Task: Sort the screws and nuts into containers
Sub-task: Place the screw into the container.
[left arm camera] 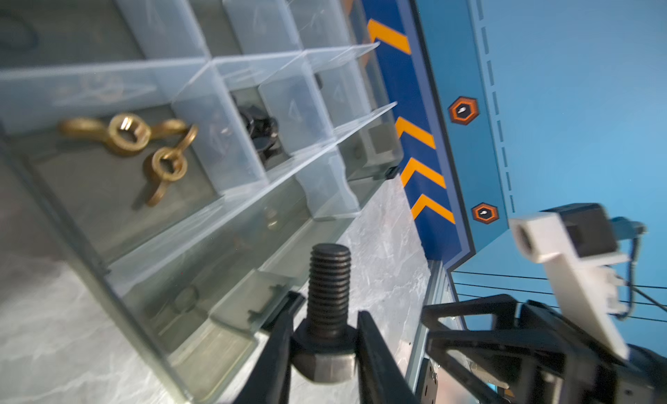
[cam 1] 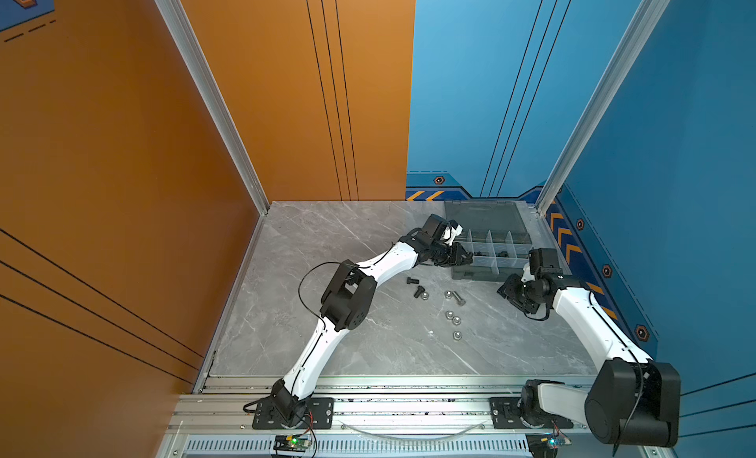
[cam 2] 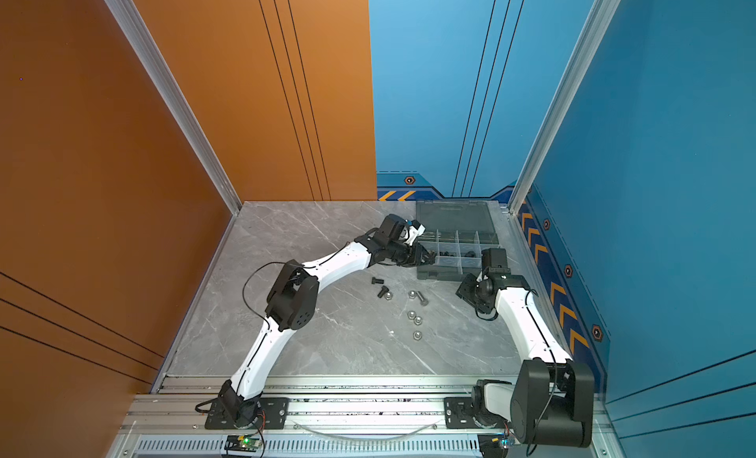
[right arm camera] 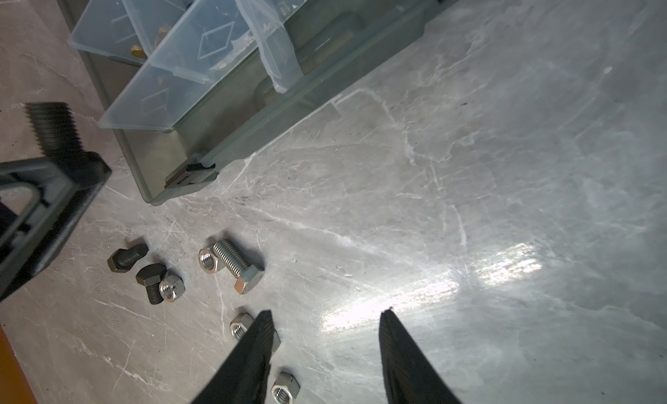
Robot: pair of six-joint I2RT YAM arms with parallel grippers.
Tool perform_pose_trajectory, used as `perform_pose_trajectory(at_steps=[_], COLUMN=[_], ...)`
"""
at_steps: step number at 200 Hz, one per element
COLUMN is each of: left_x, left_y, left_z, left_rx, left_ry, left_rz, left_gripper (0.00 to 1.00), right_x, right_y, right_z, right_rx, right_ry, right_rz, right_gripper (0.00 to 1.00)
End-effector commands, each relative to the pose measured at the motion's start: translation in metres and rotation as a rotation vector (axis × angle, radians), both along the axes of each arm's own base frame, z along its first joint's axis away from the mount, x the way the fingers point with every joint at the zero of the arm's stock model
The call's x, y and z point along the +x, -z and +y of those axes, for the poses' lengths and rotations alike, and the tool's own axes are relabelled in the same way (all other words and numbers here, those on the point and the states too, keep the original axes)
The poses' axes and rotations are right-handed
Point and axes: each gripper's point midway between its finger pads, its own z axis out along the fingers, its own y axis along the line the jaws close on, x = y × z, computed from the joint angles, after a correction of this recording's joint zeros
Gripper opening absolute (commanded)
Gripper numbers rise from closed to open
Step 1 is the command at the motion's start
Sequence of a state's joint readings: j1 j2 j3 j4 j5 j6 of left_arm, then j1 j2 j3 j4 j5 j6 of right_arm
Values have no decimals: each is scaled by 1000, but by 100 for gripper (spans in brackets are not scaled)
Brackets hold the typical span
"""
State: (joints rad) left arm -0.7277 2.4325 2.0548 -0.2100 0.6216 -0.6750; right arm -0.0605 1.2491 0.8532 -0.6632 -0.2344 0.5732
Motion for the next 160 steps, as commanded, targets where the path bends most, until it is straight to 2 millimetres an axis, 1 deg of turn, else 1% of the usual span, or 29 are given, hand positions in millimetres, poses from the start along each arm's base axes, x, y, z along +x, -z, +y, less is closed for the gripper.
perform_pose_trajectory(at_steps=[1,7,17,26,38,55,75,88,109,116,139,152,160], left_x=[-3,-3,-3,-4,-4,-5,-6,-7,-10,-11,-13,-14,-14], left_y=[-3,-2,-2,-2,-2,-3,-6,-13,-32,-42,-65,-75,-76], left_z=[-4,-4,-4,-4,-4,-4,-4,-2,2,4,21,39,53], left_rx=[6,9,12,14,18,19,17,12,2,-5,-5,18,53], left_ry=[11,11,10,11,10,10,10,12,12,12,-3,-25,-39], left_rz=[5,6,6,5,3,3,-1,-11,-42,-56,-85,-115,-130], left_gripper=[23,26,33,38,50,58,59,60,64,64,65,67,68], right_x=[-9,-9,-9,-9,-10,-11,-12,-11,-13,-13,-13,-12,-12], right_y=[1,1,0,0,0,0,-1,-2,-2,-1,-1,0,1], right_z=[0,0,0,0,0,0,-1,-1,-1,-1,-1,-1,-1], right_rx=[1,2,3,3,4,6,9,10,11,12,13,16,18], right_ry=[-17,-18,-17,-17,-17,-16,-15,-15,-17,-16,-18,-19,-20], right_rz=[13,10,9,9,8,5,2,-2,-1,0,2,3,4], right_gripper=[51,51,51,51,51,51,51,51,51,51,51,51,51])
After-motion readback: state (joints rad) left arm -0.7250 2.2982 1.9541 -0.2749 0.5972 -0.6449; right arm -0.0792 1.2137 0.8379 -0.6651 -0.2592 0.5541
